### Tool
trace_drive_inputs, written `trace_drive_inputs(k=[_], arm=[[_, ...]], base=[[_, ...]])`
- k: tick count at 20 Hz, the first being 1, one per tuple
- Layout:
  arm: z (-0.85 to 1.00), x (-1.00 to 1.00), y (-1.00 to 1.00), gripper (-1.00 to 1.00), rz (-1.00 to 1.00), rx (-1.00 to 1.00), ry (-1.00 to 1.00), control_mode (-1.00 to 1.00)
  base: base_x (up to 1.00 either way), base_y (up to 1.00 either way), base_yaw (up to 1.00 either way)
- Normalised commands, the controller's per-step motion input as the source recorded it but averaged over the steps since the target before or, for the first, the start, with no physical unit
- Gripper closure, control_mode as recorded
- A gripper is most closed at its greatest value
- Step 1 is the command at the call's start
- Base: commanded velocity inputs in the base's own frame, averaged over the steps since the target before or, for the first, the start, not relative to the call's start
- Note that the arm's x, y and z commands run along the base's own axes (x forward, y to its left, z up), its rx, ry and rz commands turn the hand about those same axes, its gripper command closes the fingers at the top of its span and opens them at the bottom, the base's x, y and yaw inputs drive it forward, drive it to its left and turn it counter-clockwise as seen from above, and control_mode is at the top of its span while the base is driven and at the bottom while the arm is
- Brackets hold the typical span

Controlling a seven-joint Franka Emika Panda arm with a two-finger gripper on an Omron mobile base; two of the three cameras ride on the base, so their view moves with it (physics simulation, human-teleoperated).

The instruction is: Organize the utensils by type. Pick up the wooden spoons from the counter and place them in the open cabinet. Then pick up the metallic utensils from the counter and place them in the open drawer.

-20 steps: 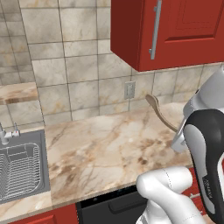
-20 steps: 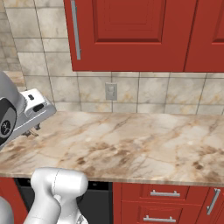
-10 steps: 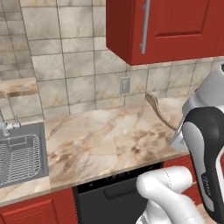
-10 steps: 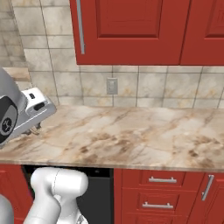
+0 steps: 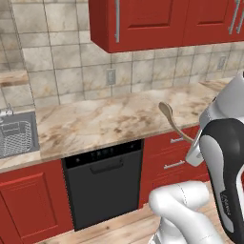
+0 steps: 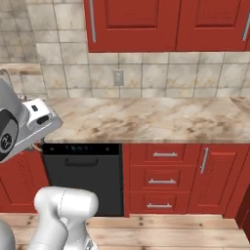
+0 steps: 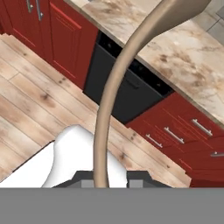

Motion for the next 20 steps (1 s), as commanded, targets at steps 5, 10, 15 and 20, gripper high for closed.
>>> trace_drive_inputs(k=[5, 10, 15, 20], arm=[[0.0, 0.0, 0.0, 1.0, 0.0, 0.0, 0.0, 1.0], [0.0, 0.0, 0.0, 1.0, 0.0, 0.0, 0.0, 1.0], [0.0, 0.0, 0.0, 1.0, 0.0, 0.0, 0.0, 1.0], [0.0, 0.0, 0.0, 1.0, 0.0, 0.0, 0.0, 1.0]], base=[[-0.14, -0.22, -0.09], [0.03, -0.45, -0.51], [0.0, 0.0, -1.0], [0.0, 0.01, -1.0]])
